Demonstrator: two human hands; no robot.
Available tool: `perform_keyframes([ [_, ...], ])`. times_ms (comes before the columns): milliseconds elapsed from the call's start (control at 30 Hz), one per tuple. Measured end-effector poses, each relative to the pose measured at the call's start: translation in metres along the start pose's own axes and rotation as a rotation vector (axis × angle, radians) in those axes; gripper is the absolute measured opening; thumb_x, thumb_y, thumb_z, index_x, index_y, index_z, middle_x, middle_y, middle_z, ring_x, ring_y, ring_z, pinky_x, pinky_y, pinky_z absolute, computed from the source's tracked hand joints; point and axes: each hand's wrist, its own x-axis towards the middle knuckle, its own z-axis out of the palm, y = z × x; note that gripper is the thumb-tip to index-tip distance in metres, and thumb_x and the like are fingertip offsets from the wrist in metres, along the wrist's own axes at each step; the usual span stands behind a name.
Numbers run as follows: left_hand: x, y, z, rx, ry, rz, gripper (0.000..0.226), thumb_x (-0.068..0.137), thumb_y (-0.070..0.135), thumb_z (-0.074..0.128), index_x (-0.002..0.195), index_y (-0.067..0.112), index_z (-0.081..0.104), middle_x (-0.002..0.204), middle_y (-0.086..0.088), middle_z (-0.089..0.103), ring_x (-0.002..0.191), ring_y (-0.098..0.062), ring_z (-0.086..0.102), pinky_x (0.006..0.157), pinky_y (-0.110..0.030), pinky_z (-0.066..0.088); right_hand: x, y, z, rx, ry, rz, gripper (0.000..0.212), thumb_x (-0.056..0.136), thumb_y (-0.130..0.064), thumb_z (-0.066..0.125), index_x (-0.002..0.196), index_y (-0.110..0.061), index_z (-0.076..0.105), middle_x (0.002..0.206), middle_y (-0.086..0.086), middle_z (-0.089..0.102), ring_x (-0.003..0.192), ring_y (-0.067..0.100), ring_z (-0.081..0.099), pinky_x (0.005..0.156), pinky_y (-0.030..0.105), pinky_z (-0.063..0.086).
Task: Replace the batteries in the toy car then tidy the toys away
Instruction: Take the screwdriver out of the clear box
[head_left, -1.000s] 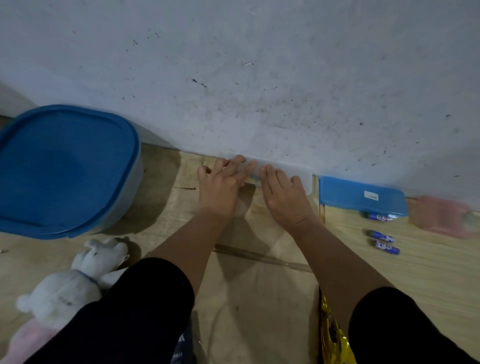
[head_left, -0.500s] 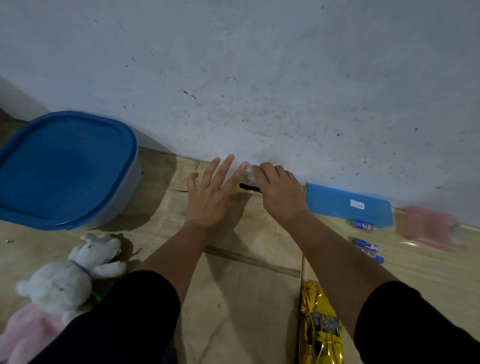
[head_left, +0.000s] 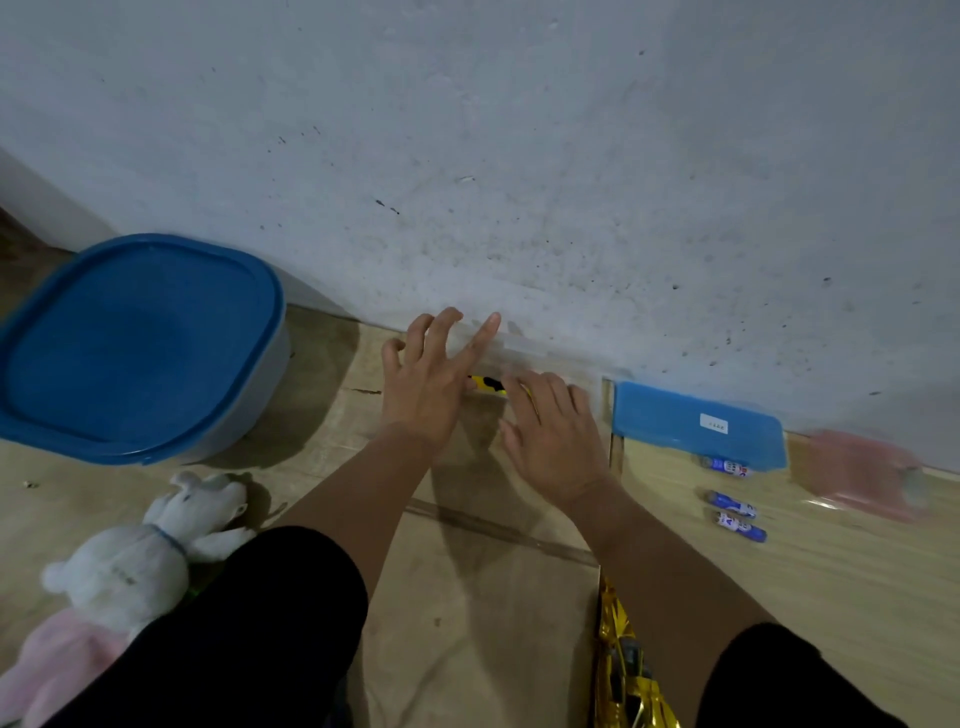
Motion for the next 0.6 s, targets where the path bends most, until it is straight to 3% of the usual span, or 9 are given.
perform_keyframes([
  [133, 0.003, -0.002, 0.0, 0.005, 0.004, -0.005, 0.091, 0.07, 0.03, 0.078, 0.143, 0.038, 0.025, 0.131, -0.005, 0.03, 0.114, -0.024, 0.033, 0.076, -0.041, 0.041, 0.006, -0.003, 0.003, 0.059, -0.168, 0.078, 0.051, 0.093, -0.038, 0.031, 0.126, -0.007, 0.053, 0.117, 0.012, 0.061, 0.105, 0.03, 0.06, 0.088, 0.04, 0.048],
  [300, 0.003, -0.003, -0.004, 0.025, 0.01, 0.023, 0.096, 0.065, 0.036, 0.08, 0.144, 0.032, 0.024, 0.123, -0.006, 0.031, 0.106, -0.024, 0.034, 0.072, -0.039, 0.041, 0.016, -0.009, 0.003, 0.143, -0.226, 0.144, 0.046, 0.1, -0.034, 0.033, 0.14, -0.012, 0.036, 0.134, 0.01, 0.042, 0.124, 0.027, 0.036, 0.104, 0.037, 0.028],
  [433, -0.003, -0.006, -0.005, 0.067, 0.011, 0.083, 0.1, 0.064, 0.044, 0.08, 0.144, 0.023, 0.023, 0.118, -0.005, 0.032, 0.1, -0.023, 0.036, 0.073, -0.039, 0.043, 0.011, -0.015, 0.005, 0.158, -0.193, 0.184, 0.036, 0.097, -0.025, 0.044, 0.127, -0.006, 0.05, 0.119, 0.016, 0.052, 0.11, 0.033, 0.046, 0.092, 0.041, 0.036],
  [600, -0.009, -0.009, -0.004, 0.05, -0.042, 0.075, 0.097, 0.066, 0.046, 0.077, 0.144, 0.02, 0.026, 0.144, -0.001, 0.025, 0.126, -0.027, 0.029, 0.086, -0.049, 0.042, 0.008, -0.017, 0.009, 0.093, -0.099, 0.191, 0.031, 0.082, -0.022, 0.069, 0.107, -0.005, 0.062, 0.092, 0.015, 0.06, 0.083, 0.032, 0.058, 0.07, 0.04, 0.047],
])
